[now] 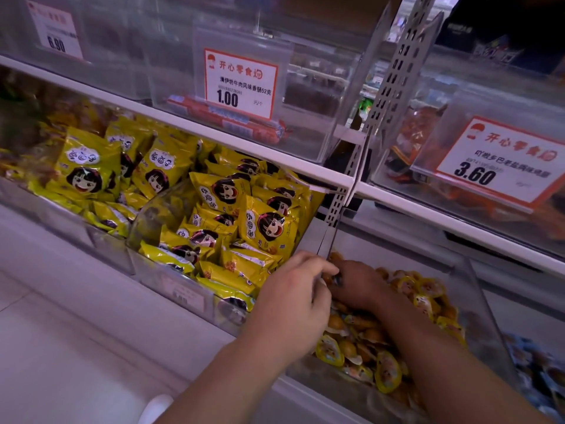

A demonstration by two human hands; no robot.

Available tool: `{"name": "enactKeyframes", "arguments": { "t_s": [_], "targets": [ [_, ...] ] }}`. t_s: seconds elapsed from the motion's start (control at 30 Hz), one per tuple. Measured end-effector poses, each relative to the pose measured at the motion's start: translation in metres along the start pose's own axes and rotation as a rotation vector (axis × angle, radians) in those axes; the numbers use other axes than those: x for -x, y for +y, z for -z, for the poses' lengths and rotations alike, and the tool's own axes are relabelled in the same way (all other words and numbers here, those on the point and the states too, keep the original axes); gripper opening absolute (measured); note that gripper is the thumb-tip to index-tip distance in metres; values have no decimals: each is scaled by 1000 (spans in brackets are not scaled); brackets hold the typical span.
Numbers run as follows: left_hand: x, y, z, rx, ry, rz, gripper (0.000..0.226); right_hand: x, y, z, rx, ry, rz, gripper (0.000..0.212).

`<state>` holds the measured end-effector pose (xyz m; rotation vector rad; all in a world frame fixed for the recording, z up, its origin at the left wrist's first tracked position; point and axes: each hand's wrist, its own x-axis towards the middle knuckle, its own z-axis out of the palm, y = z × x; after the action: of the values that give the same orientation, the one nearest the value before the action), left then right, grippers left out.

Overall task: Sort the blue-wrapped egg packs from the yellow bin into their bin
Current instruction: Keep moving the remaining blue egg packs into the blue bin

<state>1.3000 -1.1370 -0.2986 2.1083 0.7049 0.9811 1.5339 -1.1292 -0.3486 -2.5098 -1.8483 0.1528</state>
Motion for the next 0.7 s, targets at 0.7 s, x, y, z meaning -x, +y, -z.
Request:
{"name": "enactKeyframes", "arguments": {
  "t_s": [0.7],
  "targets": [
    [3,41,-97,164,-252,131,96,151,-3,61,-2212,43,-528,44]
  ]
}}
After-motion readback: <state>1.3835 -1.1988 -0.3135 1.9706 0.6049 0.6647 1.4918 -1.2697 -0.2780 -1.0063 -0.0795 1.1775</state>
